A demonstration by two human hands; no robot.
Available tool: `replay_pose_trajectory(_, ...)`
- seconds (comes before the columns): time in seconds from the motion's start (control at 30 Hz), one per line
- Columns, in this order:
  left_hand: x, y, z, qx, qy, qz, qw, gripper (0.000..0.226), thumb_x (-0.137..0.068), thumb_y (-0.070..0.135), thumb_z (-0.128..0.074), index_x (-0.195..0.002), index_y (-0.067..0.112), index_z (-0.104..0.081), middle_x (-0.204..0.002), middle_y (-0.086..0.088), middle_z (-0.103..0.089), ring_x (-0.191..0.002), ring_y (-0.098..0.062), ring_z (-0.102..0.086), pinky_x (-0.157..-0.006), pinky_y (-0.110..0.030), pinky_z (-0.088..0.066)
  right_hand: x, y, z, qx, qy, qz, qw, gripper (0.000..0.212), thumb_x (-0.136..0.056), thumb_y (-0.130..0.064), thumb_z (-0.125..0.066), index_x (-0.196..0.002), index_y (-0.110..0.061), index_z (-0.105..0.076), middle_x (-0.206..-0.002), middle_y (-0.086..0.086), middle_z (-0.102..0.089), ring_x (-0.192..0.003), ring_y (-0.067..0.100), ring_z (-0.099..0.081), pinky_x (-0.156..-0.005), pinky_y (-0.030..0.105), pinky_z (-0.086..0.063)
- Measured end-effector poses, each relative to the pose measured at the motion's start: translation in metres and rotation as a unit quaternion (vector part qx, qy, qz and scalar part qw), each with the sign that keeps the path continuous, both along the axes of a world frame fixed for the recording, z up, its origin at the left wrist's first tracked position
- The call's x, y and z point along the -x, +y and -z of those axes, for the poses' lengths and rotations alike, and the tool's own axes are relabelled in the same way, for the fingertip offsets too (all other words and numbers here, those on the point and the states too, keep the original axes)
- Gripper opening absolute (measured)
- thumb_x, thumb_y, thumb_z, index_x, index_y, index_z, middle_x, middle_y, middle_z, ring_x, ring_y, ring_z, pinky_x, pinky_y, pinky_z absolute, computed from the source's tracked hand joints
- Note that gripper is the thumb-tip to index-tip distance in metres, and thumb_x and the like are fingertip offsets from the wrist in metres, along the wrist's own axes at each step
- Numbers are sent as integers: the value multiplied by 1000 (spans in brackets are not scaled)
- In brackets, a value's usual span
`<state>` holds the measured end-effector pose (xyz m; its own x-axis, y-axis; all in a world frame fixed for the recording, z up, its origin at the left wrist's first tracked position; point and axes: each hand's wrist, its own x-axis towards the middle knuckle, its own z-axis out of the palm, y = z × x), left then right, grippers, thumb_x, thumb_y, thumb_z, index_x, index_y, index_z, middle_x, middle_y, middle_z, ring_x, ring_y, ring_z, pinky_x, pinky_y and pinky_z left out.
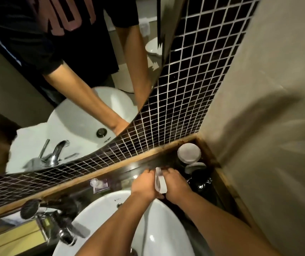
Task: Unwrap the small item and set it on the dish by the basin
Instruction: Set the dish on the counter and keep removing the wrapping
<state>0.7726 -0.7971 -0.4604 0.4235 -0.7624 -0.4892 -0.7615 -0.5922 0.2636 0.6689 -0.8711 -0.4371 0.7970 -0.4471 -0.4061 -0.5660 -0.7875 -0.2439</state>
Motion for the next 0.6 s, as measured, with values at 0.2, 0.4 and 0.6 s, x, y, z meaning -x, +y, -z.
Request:
replay_pose_trajectory(0.2, -1, 0, 7, -8, -46, -15, 999, 58, -82, 47, -70, -132, 27, -51, -131, -2, -54, -113, -27, -59, -94, -40, -48, -5, 4, 12, -18, -8, 10, 1000, 55, -93, -16, -60, -144, -9, -40, -143, 16, -49, -129, 32, -43, -110, 40, -34)
replay_pose_trajectory(0.4, -1, 0, 10, -10, -67, -15, 998, 40, -90, 35, -58, -130, 33, -51, -124, -5, -59, -108, -30, -60, -91, -42, -46, -5, 8, 22, -37, -6, 35, 999, 59, -92, -16, -62, -145, -9, -37, -146, 15, -45, -130, 32, -41, -109, 39, -35)
replay_pose_trajectory(0.6, -5, 3, 19, -24, -76, -18, 997, 63, -64, 52, -83, -119, 34, -57, -114, 2, -62, -105, -24, -61, -85, -38, -44, -6, 7, 34, -60, 0, 80, 995, 74, -82, -24, -75, -145, -21, -36, -145, 6, -43, -129, 29, -42, -106, 39, -44)
